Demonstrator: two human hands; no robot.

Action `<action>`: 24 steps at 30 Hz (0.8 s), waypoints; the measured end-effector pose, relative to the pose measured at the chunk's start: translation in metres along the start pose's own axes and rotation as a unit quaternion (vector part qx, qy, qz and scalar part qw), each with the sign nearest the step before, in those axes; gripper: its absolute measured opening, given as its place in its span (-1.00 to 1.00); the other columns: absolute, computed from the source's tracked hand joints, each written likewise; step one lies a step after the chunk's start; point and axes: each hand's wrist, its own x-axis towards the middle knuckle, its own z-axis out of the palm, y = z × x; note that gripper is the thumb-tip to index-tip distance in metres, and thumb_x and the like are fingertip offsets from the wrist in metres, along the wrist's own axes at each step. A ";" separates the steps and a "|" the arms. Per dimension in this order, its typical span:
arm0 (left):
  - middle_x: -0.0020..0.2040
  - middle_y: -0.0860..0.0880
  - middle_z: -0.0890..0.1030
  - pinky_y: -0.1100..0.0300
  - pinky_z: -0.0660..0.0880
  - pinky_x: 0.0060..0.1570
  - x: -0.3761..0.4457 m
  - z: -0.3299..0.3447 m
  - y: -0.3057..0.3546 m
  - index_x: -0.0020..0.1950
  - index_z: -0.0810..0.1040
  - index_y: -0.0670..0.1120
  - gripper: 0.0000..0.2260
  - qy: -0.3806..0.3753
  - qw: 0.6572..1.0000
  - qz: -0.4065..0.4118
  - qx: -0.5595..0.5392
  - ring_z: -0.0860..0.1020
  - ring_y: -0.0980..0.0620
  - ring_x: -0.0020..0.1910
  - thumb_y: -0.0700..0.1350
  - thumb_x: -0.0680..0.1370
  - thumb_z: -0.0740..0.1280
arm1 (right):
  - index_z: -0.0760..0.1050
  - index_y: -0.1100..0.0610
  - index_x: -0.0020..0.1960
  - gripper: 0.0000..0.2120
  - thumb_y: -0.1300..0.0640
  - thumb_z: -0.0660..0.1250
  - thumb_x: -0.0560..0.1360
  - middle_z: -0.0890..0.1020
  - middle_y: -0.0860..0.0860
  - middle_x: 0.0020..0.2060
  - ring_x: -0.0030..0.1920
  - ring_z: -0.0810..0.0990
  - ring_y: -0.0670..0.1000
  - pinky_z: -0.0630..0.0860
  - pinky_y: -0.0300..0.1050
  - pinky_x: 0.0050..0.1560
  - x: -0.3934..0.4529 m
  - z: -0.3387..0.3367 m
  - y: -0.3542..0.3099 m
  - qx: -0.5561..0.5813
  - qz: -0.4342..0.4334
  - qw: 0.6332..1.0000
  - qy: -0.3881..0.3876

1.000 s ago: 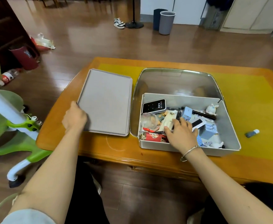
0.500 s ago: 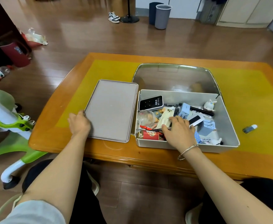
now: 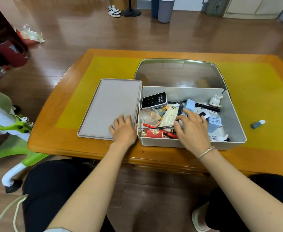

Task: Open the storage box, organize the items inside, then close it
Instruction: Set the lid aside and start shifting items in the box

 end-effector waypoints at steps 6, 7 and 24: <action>0.58 -0.11 -0.14 -0.25 -0.17 0.44 -0.002 0.013 -0.003 0.57 -0.13 0.03 -0.42 -0.044 0.998 -0.005 0.038 -0.18 -0.19 0.54 0.07 0.64 0.09 | 0.59 0.03 0.09 -0.66 -0.04 0.09 0.57 0.43 0.02 0.36 0.38 0.30 0.06 0.03 0.24 0.41 -0.014 -0.013 0.034 -0.062 0.067 0.995 0.032; 0.58 -0.11 -0.15 -0.27 -0.18 0.43 -0.002 0.015 -0.004 0.57 -0.14 0.05 -0.43 -0.043 0.998 -0.007 0.042 -0.20 -0.19 0.54 0.08 0.65 0.07 | 0.59 0.03 0.11 -0.66 -0.04 0.09 0.56 0.42 0.02 0.36 0.38 0.30 0.06 0.03 0.25 0.41 -0.015 -0.014 0.036 -0.067 0.076 0.994 0.028; 0.59 -0.09 -0.05 -0.37 -0.11 0.39 0.021 0.009 -0.041 0.57 -0.02 0.13 -0.55 -0.002 0.998 -0.038 0.057 -0.11 -0.16 0.55 0.12 0.67 -0.11 | 0.46 0.02 0.30 -0.61 -0.05 0.08 0.56 0.30 0.04 0.45 0.43 0.24 0.07 0.10 0.16 0.41 -0.013 -0.015 0.036 -0.092 0.080 0.992 -0.009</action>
